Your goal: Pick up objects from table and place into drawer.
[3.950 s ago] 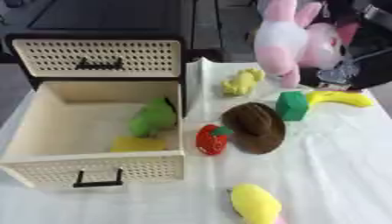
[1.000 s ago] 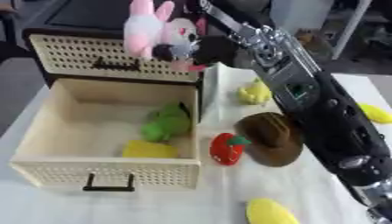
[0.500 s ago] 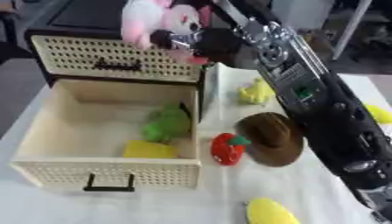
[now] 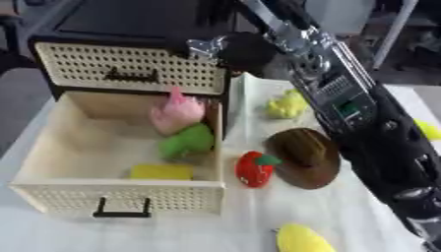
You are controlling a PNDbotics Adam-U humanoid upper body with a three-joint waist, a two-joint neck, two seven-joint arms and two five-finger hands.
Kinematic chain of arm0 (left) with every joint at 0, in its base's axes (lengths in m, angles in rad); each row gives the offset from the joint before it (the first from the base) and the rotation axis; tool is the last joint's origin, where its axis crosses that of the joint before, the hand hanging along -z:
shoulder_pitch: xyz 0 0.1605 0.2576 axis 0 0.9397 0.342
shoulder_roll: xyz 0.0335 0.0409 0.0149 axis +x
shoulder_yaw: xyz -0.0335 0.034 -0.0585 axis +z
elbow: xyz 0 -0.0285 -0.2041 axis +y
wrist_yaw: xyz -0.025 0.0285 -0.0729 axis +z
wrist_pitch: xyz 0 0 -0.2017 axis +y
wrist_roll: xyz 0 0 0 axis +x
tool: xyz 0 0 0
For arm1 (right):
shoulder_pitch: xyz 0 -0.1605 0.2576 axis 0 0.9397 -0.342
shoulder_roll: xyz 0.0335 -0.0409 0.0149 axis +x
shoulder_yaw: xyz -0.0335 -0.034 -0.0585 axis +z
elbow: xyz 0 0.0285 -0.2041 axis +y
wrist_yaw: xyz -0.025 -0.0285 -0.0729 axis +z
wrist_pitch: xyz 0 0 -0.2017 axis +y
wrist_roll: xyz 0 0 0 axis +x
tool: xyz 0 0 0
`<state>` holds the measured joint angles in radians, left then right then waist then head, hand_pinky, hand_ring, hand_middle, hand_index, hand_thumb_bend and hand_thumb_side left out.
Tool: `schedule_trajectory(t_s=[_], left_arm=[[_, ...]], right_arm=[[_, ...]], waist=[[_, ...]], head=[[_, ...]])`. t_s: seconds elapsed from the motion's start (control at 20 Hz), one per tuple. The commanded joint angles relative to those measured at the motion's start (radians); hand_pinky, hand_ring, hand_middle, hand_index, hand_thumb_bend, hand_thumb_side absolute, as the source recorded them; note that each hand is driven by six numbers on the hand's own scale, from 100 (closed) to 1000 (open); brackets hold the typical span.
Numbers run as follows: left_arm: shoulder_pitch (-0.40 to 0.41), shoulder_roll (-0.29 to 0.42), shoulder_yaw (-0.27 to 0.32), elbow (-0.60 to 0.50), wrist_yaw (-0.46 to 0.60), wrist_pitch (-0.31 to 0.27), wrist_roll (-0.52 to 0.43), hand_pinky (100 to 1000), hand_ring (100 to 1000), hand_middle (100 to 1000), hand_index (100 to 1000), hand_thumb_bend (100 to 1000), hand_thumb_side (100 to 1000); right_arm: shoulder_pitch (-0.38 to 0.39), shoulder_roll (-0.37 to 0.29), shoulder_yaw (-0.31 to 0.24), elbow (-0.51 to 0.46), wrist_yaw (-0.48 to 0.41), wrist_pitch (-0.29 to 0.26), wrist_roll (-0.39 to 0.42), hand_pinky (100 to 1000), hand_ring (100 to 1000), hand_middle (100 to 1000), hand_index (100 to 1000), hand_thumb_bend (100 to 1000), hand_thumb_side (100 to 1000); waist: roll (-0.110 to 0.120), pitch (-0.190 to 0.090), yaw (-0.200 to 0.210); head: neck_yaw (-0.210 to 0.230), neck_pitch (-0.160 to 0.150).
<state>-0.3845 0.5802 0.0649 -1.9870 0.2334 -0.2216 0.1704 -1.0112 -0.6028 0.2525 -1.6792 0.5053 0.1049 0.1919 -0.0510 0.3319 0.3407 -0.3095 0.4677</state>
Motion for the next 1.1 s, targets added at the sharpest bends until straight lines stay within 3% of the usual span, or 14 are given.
schedule_trajectory(t_s=[0.05,0.35,0.4,0.5,0.75,1.1], left_arm=[[-0.008,0.019,0.011,-0.013,0.006,-0.003,-0.003,563,729,637,889,100,1000],[-0.004,0.021,0.014,-0.013,0.007,-0.004,0.0,564,729,637,890,100,1000],[-0.002,0.022,0.015,-0.013,0.006,-0.004,0.001,564,729,638,889,100,1000],[0.001,0.023,0.017,-0.013,0.005,-0.005,0.003,565,729,638,889,100,1000],[0.011,0.025,0.02,-0.013,0.002,-0.006,0.008,566,730,638,889,100,1000],[0.021,0.027,0.023,-0.013,-0.004,-0.009,0.013,566,731,638,890,100,1000]], right_arm=[[-0.011,-0.024,-0.009,-0.029,-0.011,0.003,0.003,543,535,399,529,670,776],[0.004,-0.035,-0.024,-0.047,-0.031,0.009,-0.012,552,545,414,545,658,843],[0.01,-0.041,-0.032,-0.057,-0.043,0.012,-0.019,554,548,416,546,612,916],[0.022,-0.055,-0.053,-0.085,-0.072,0.023,-0.033,557,553,420,551,645,888],[0.06,-0.092,-0.118,-0.177,-0.14,0.072,-0.07,571,571,445,581,580,1000],[0.11,-0.139,-0.195,-0.282,-0.24,0.142,-0.117,589,593,472,611,562,1000]], waist=[[0.006,-0.026,0.0],[0.009,-0.029,-0.009],[0.01,-0.029,-0.011],[0.012,-0.031,-0.016],[0.019,-0.035,-0.031],[0.031,-0.038,-0.05]], head=[[0.004,-0.007],[0.026,-0.011],[0.035,-0.011],[0.058,-0.01],[0.094,0.002],[0.115,0.005]])
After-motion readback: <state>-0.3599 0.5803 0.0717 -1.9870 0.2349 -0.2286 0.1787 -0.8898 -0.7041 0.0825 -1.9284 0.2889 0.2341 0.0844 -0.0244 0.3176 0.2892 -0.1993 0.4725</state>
